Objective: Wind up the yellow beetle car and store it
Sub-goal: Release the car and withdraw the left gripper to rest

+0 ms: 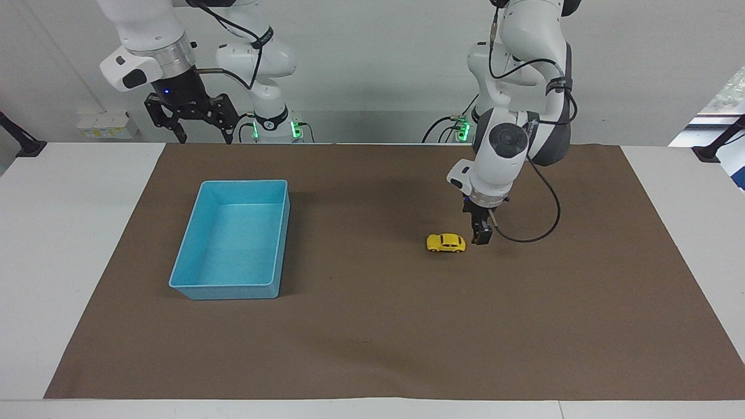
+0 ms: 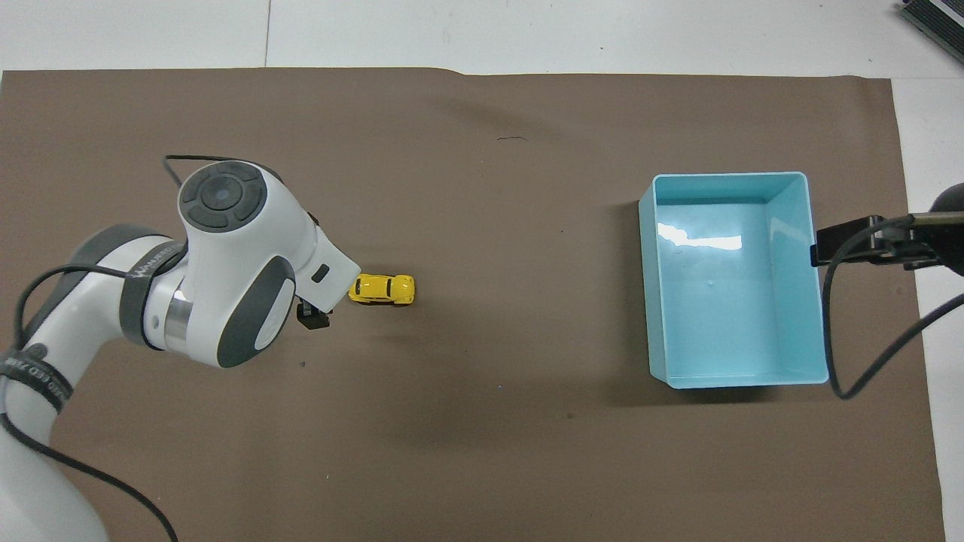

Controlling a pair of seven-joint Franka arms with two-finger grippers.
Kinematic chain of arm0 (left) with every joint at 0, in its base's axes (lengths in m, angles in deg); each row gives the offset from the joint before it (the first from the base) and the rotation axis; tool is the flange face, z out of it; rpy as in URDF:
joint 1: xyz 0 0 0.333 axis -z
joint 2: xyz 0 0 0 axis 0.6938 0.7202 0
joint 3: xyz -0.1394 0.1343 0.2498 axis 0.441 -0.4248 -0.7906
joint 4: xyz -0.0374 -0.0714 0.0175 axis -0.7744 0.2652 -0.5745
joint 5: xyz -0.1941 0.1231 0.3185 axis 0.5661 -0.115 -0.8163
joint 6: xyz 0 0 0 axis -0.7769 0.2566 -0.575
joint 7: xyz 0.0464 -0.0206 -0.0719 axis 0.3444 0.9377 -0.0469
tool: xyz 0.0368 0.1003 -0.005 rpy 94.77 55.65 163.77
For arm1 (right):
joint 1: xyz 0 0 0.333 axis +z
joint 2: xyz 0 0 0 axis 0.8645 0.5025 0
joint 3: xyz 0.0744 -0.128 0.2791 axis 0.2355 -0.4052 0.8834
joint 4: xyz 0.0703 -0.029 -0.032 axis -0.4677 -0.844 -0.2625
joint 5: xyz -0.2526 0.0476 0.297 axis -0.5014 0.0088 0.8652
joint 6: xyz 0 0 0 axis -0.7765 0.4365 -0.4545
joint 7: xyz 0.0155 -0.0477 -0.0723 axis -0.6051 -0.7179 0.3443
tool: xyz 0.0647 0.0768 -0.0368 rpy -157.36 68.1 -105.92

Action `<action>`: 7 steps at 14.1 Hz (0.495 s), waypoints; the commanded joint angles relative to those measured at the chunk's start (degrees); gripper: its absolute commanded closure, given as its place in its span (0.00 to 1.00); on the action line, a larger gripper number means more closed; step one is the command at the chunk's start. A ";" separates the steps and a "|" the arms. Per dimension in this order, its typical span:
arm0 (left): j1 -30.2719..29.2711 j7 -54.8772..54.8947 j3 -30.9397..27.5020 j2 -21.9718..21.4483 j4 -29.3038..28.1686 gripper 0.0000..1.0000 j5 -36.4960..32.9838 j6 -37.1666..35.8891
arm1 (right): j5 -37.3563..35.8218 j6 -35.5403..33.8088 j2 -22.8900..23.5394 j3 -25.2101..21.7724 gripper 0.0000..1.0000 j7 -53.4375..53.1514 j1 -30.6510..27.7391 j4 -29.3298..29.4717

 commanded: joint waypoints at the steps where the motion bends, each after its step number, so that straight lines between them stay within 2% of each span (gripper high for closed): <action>1: -2.84 -17.86 0.44 -1.46 3.43 0.00 -1.04 -4.92 | 1.02 -0.64 -0.55 0.12 0.00 1.15 -0.62 -0.07; 3: -5.39 -28.33 0.44 -2.68 6.77 0.00 -1.04 -6.86 | 0.32 -1.43 -0.72 -0.14 0.00 1.50 -0.62 -0.16; 5: -7.49 -41.50 0.44 -2.51 10.11 0.00 -0.95 -8.62 | 0.93 -1.43 -1.08 -1.11 0.00 1.59 -0.62 -0.42; 7: -9.34 -50.23 0.44 -2.42 12.75 0.00 -0.95 -9.68 | 1.02 -2.04 -1.16 -1.11 0.00 1.85 -0.71 -0.69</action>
